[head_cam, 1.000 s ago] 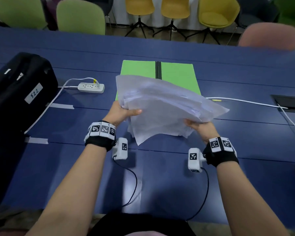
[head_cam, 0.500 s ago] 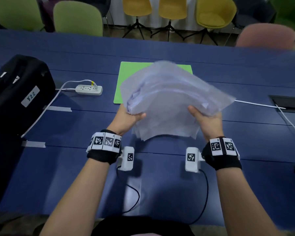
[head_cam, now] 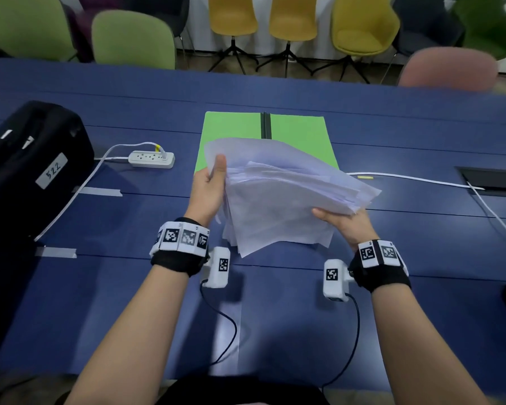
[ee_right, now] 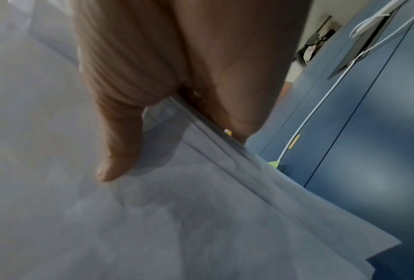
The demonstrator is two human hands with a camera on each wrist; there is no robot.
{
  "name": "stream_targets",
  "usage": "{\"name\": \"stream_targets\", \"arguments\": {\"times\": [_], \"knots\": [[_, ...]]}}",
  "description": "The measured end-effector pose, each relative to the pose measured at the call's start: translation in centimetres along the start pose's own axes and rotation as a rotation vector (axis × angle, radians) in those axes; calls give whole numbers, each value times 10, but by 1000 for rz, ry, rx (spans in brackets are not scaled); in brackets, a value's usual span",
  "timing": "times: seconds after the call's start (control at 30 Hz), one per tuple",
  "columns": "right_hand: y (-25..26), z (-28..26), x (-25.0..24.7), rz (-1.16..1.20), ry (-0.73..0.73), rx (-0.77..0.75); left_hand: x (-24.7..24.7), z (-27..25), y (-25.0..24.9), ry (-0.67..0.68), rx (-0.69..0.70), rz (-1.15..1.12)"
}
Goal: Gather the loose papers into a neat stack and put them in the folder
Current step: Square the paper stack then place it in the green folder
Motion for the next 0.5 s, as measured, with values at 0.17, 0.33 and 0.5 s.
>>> {"name": "stream_targets", "arguments": {"times": [0.17,0.33,0.5], "knots": [[4,2,1,-1,-18,-34,-13,-1,-46,-145,350,394],[4,7,-1,13,-49,-21,-22,-3,-95,-281,540,858],[10,10,3,-9,-58,-18,25,-4,-100,91,670,1041]]}}
Point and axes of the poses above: each hand's wrist, its own z-axis towards the middle knuckle, its own x-axis out of the palm, y = z × x, the point moved 9 cm from there along z, towards the middle knuckle, and after that the axes turned 9 degrees about x, right-handed, at the moved point
